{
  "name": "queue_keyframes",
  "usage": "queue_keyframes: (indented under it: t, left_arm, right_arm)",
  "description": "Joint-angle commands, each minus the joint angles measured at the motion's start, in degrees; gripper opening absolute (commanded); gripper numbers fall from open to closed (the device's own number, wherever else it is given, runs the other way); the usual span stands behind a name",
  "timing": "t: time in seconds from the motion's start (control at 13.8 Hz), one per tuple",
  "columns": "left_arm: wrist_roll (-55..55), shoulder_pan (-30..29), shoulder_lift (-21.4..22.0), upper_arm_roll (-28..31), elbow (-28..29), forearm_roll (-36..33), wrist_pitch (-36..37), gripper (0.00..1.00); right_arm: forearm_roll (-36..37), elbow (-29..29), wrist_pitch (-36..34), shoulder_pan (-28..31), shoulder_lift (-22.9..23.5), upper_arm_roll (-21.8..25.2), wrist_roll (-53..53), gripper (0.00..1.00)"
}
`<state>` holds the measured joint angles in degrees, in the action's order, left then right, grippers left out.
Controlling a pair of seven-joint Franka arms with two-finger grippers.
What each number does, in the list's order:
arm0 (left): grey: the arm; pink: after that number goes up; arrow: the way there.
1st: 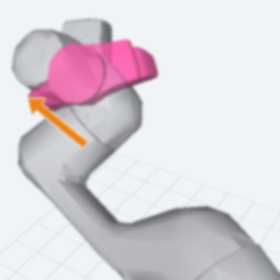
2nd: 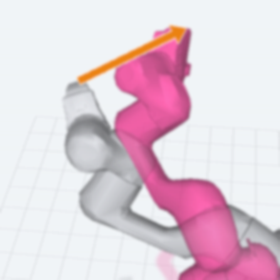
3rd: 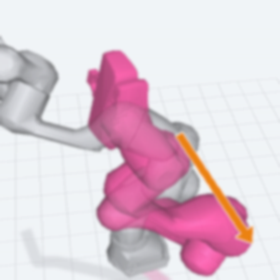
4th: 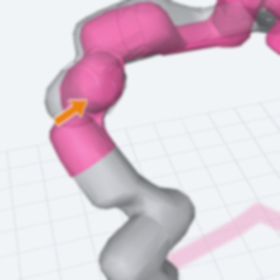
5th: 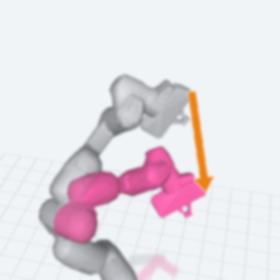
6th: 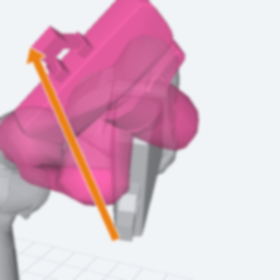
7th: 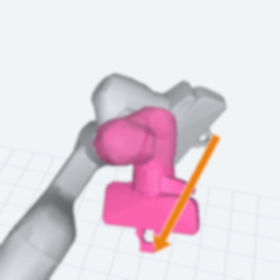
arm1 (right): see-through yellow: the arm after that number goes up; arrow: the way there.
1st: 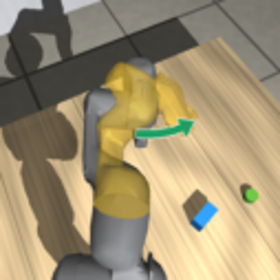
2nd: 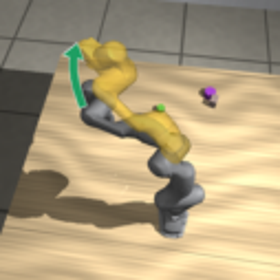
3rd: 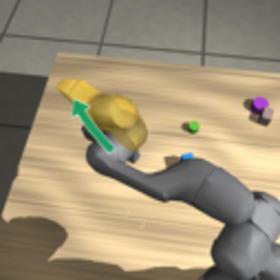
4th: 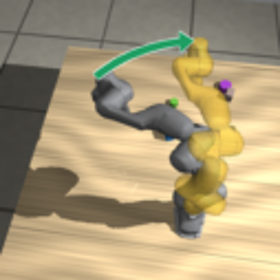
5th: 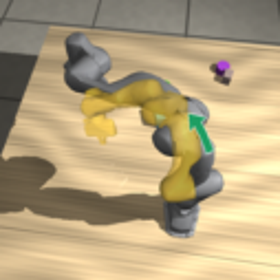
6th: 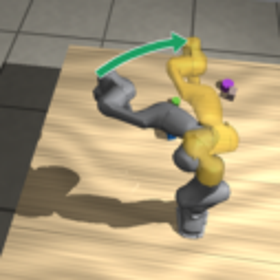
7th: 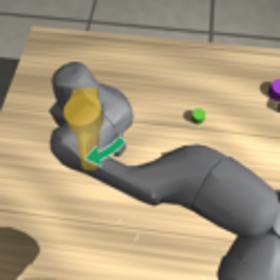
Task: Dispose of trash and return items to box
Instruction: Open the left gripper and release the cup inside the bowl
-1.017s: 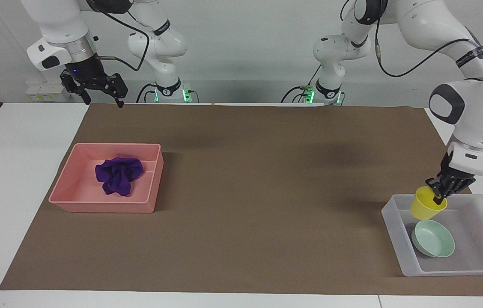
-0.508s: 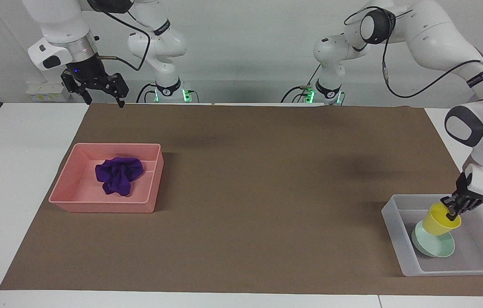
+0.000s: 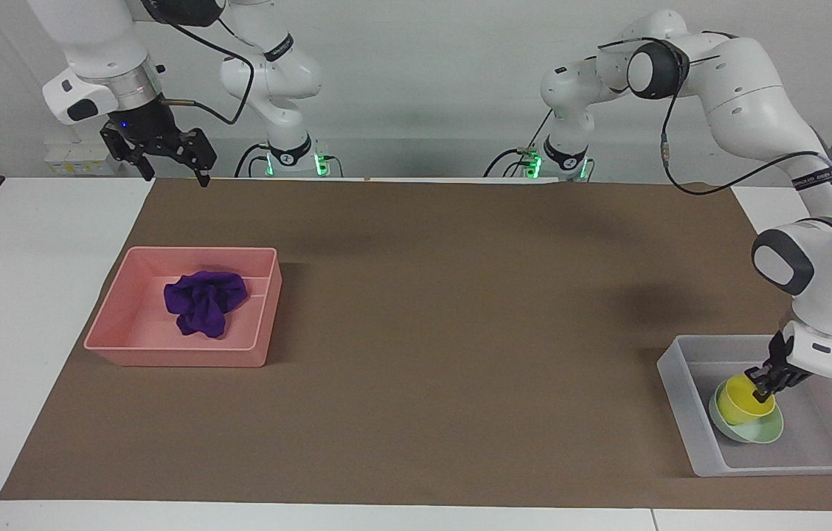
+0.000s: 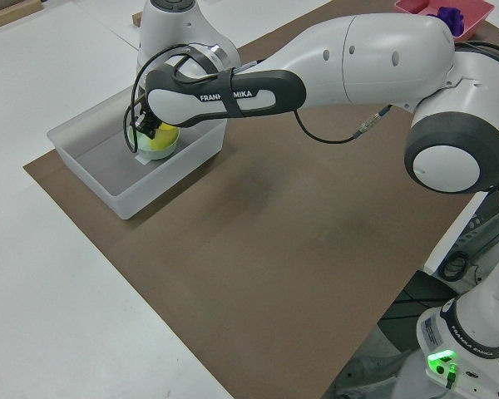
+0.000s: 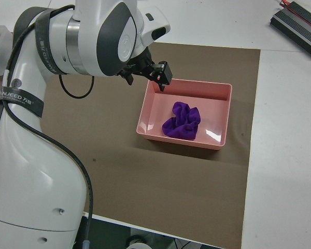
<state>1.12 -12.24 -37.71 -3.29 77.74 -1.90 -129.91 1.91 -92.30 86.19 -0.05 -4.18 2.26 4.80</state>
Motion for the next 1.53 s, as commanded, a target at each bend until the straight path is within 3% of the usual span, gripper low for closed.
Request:
queue_keyframes:
  t: [0.0,0.22,0.65,0.87,1.23,1.45]
  left_arm:
    - [1.4,0.1,2.0,-0.5,1.3,0.2,1.4,1.0]
    - [7.0,2.0,6.2,-0.5,2.7,0.8,1.6,1.0]
    - [7.2,8.6,22.3,-0.3,17.9,0.6,2.3,1.0]
    - [6.8,12.9,28.8,-0.3,21.7,0.6,8.3,1.0]
    - [7.0,12.5,37.3,-0.4,22.1,0.6,21.2,1.0]
    - [7.0,12.4,37.6,-0.4,17.5,0.8,28.0,1.0]
  right_arm:
    - [-0.6,-1.6,-0.1,0.7,-1.4,-0.2,-1.2,1.0]
    - [-0.6,-1.7,-0.1,0.5,-1.5,-0.2,-1.2,1.0]
    - [-0.6,-1.9,-0.1,0.6,-1.6,-0.2,-1.2,1.0]
    - [-0.6,-1.9,-0.1,0.5,-1.6,-0.2,-1.2,1.0]
    - [-0.6,-1.2,-0.4,0.5,-1.4,-0.3,-1.6,1.0]
    - [-1.1,0.4,-0.4,0.7,-0.7,-0.4,-3.2,1.0]
